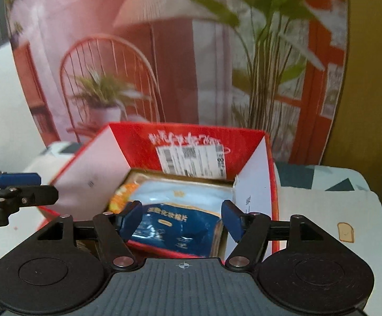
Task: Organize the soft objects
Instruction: 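Move both tools down to the grey knit cloth and grasp it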
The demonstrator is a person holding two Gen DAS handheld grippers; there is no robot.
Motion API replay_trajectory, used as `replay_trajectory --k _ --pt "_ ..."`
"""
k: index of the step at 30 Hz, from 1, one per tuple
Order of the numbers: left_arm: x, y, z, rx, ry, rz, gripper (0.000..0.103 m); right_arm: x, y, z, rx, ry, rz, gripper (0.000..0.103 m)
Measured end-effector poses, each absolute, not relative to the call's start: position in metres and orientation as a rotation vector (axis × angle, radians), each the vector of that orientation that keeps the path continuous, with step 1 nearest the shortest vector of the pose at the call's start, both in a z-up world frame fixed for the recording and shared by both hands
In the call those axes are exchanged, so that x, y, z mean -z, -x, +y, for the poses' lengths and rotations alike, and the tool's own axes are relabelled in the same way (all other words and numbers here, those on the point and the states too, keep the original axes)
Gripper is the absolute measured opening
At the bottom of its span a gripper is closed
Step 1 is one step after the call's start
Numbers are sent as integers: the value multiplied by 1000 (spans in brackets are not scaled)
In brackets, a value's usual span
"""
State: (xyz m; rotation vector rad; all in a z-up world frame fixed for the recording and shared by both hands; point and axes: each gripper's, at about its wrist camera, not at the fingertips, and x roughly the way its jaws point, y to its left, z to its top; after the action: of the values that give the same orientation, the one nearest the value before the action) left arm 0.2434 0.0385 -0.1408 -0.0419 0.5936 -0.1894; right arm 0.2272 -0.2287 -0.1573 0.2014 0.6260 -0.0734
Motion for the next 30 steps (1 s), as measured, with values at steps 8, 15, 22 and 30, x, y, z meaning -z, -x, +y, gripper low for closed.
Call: replay_trajectory --k 8,15,22,30 --pt "159 -203 52 149 80 610 49 168 -166 -219 81 -233 538 63" --pt "190 -181 65 115 117 652 49 200 -130 -208 122 -228 547 61" --pt "224 -171 79 89 212 744 49 227 -103 -205 172 -229 566 60" --pt "237 -170 75 98 226 768 49 258 -92 -206 213 -254 644 60"
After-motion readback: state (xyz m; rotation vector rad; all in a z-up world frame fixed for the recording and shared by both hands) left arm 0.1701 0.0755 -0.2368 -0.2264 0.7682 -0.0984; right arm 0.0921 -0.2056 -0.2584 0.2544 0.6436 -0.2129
